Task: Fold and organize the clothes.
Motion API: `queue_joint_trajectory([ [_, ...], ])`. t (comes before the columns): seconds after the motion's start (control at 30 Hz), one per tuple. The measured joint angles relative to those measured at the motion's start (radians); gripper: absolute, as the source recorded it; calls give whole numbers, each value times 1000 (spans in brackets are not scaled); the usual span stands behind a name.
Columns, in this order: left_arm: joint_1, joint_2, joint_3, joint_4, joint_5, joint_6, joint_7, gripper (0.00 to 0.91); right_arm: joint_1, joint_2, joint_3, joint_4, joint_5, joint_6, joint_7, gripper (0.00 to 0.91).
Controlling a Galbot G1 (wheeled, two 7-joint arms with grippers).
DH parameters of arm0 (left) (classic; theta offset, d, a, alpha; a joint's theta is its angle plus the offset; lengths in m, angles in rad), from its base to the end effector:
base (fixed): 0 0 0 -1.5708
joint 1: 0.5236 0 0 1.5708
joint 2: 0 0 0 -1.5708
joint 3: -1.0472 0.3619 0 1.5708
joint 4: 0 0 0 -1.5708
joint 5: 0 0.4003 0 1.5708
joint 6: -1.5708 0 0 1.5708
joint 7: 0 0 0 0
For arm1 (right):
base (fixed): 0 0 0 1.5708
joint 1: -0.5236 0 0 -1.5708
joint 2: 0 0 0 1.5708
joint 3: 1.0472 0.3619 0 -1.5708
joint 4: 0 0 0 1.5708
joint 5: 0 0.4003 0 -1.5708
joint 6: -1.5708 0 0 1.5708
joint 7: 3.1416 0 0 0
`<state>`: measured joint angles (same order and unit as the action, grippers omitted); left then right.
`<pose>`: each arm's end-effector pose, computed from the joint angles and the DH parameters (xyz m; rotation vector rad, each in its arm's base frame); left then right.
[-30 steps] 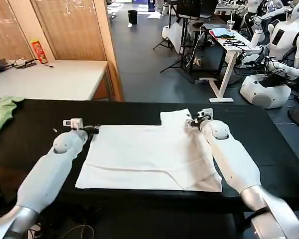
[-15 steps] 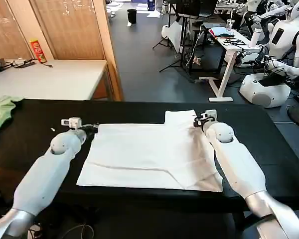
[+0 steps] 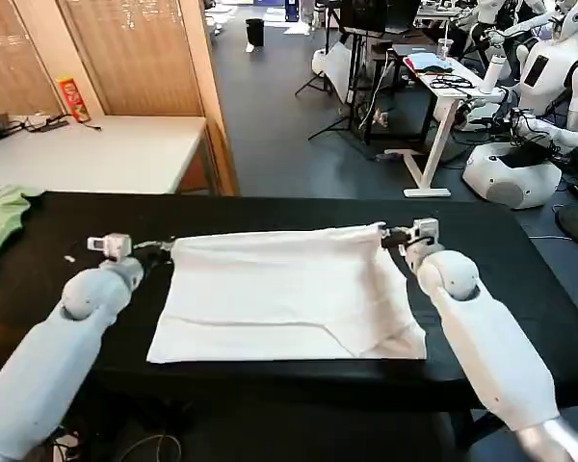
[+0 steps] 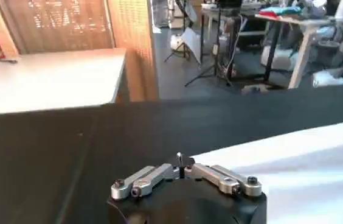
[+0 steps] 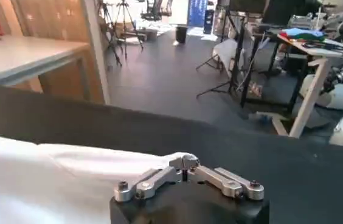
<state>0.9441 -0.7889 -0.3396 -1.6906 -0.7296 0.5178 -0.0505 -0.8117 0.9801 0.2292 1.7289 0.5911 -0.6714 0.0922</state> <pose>0.4169 0.1697 -0.2324 -0.1982 -2.6812 -0.1603 0.4407 -0.0712 -0.2152 0.3006 -2.6607 0.1989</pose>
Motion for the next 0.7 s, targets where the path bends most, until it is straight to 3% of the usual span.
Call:
queue_joint_trajectory([
  [0.2,151,47,-67,-115,37,-33,-10,0,-113,-46,34,133,-4,-65,18,20],
  [0.7,390,35,-149,-231,94,-54,-26,0,-325,-64,89,259,-32,-65,9,20],
])
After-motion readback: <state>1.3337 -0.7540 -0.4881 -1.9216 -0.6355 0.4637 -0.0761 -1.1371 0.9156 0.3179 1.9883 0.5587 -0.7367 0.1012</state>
